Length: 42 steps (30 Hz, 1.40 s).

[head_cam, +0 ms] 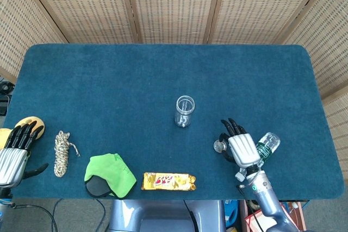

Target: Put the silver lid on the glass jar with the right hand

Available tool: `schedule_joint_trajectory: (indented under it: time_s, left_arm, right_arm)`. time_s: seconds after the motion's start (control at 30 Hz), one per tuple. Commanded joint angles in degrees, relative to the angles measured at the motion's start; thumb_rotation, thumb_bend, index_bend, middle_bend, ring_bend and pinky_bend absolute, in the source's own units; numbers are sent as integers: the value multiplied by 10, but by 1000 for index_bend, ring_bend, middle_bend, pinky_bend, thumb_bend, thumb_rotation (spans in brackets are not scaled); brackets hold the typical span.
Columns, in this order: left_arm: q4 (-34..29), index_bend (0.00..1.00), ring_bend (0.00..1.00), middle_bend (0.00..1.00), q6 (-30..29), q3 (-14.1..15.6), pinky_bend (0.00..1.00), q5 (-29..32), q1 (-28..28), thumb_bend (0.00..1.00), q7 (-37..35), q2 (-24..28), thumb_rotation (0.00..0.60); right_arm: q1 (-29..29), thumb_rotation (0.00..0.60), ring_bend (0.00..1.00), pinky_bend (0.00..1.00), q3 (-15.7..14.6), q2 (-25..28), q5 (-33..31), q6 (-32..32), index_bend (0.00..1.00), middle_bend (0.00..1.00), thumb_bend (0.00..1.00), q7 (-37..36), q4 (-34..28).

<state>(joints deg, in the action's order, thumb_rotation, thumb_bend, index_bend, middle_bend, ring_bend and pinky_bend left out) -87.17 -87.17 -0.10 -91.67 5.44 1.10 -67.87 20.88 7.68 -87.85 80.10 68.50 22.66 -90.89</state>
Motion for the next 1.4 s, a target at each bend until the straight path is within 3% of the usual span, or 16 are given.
schedule_joint_trajectory:
  time_s: [0.03,1.4]
  left_arm:
    - [0,0,0,0,0,0,0,1,0,165,0,0,600]
    - [0,0,0,0,8,3,0,1,4,165,9,-5,600]
  right_arm:
    - [7,600,0,280,-1,-13,-9,-7,496,188,499,-3,15]
    - [35,600,0,297,-11,-68,-49,-39,530,202,552,-49,117]
